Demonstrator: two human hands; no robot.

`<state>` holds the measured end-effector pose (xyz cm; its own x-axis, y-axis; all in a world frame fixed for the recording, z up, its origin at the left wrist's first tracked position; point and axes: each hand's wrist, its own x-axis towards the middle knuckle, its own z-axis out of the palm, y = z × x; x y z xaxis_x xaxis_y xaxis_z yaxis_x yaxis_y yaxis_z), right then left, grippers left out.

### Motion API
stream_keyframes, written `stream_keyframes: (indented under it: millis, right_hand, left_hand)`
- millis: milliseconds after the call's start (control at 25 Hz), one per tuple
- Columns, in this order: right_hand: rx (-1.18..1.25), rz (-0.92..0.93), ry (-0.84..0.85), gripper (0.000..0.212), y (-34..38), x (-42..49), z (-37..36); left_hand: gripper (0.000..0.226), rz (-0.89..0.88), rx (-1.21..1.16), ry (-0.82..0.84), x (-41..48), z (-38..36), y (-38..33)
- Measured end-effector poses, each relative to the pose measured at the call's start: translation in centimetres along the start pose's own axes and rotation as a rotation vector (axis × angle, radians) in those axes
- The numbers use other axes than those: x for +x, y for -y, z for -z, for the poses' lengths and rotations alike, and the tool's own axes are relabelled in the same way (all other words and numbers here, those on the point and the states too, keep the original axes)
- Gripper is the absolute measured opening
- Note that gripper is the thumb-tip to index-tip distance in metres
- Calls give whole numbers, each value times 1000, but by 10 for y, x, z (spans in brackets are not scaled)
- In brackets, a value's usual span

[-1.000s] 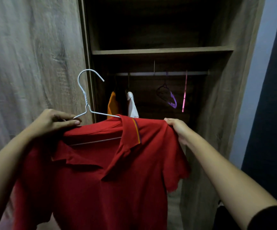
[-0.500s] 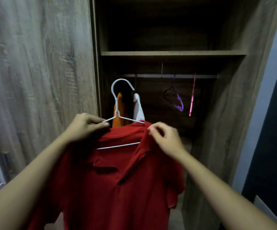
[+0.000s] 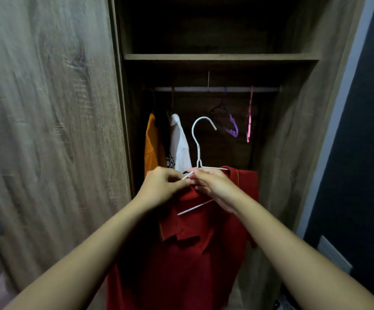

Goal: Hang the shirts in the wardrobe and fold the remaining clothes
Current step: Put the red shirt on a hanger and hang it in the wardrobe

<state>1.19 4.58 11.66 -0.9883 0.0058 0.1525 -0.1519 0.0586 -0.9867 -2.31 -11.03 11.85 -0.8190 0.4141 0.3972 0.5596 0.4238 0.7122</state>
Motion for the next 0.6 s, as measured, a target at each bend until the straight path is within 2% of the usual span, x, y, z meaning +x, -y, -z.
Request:
stream_keyframes:
  millis: [80,120,160,280,440,600]
  right_hand:
    - [81,-58,-96,18,3,5,9]
    - [94,-75,-147,17,5,11,14]
    - [109,-92,-187,17,7,19,19]
    - [28,-118,-255,25,12,47,31]
    - [-159,-49,-219,19,16,88,43]
    - [-659,88,-288,31,26,126,71]
  left_hand:
    - [12,196,-380,123,4,-6,-2]
    - [10,267,-499,159,10,-9,-2]
    - [12,296,-521,142,17,-11,1]
    - [21,214,-274,-90,52,-11,17]
    - [24,54,196,-306,118,-9,17]
    - [34,24,312,-432,194,-19,15]
